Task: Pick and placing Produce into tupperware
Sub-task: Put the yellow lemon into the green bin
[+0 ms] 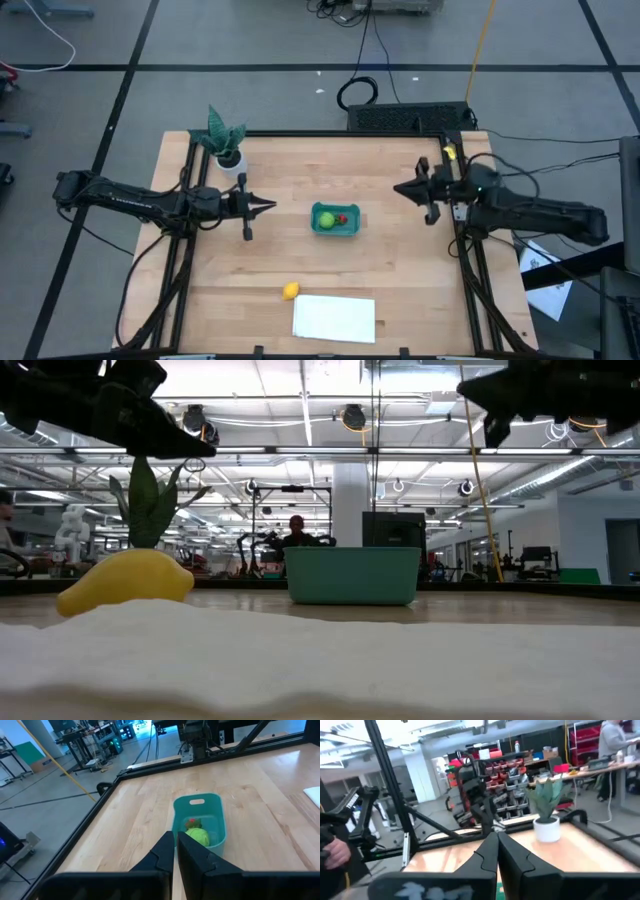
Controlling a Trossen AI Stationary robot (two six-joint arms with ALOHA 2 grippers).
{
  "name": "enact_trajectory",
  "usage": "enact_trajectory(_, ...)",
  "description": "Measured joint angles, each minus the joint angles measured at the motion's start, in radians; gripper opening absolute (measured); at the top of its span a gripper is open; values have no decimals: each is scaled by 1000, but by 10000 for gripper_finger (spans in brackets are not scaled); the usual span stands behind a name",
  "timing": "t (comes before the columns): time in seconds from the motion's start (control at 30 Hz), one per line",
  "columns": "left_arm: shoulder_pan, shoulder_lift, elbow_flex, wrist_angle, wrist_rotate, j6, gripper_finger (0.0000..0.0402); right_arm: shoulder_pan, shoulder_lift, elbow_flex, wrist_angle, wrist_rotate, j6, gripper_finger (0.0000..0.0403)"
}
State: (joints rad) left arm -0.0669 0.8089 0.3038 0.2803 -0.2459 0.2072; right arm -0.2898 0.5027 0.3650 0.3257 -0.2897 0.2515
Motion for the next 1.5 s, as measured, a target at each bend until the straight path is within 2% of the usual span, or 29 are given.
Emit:
enact_trajectory(0.1, 0, 0, 0, 7, 0, 0, 26, 28, -1, -78, 75, 0, 21, 0)
enact_trajectory(0.33, 0, 0, 0, 5, 0, -2, 26, 103, -76, -141, 69, 33, -52, 0)
enact_trajectory(0.6, 0, 0, 0, 1, 0, -7, 26, 101, -219, -142, -111, 122, -98, 0)
enact_trajectory(0.73, 0, 0, 0, 1, 0, -7, 26, 103, -247, -145, -206, 230, -90, 0)
enact_trajectory(0.93, 0, 0, 0, 1, 0, -18, 26, 105, -252, -190, -189, 291, -133, 0)
enact_trajectory(1.07, 0, 0, 0, 1, 1, 9, 26, 105, -252, -249, -119, 294, -185, 0)
enact_trajectory(1.27, 0, 0, -1, 15, 97, -19, 26, 104, -252, -332, 31, 294, -220, 0)
enact_trajectory(1.4, -1, 0, -1, 14, 152, -48, 26, 100, -251, -339, 30, 293, -226, 0)
enact_trajectory(1.5, -5, 0, 7, 5, 157, -99, 26, 100, -252, -340, 40, 292, -227, 0)
